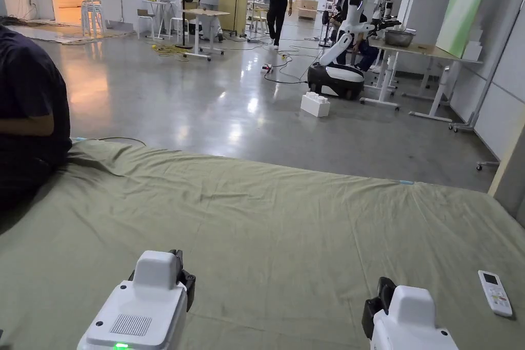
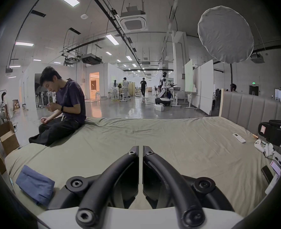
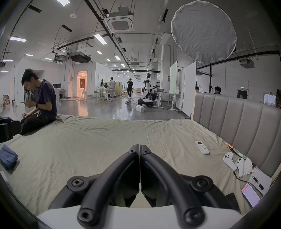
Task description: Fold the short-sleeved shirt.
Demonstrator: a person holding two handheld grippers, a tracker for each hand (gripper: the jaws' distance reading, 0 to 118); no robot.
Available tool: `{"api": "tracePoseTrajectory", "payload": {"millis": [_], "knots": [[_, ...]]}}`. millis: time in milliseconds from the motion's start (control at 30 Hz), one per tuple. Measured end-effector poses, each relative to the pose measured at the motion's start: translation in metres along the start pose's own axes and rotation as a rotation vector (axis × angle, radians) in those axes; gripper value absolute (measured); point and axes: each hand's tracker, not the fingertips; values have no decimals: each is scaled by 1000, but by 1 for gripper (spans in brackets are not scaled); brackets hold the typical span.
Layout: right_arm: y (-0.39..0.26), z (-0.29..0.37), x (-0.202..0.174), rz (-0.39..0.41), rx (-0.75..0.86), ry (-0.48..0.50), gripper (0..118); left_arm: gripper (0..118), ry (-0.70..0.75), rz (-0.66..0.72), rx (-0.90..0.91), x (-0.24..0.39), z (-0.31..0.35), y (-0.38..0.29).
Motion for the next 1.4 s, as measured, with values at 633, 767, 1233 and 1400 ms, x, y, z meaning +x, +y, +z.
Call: {"api": "tracePoseTrajectory", "payload": {"millis": [633,767,1233,1400], "knots": [[-2,9,7,-27,-10,2,1,3,27,36,36,0,6,10],[-6,6,7,-23,-14,-5,20,10,21,26,35,-2,7,10],[-4,5,2,-5,20,-35,95,76,35,3,53,-6,6,6],[2,6,2,-33,16,-8,112,82,17,54,53,-11,6,7]]}}
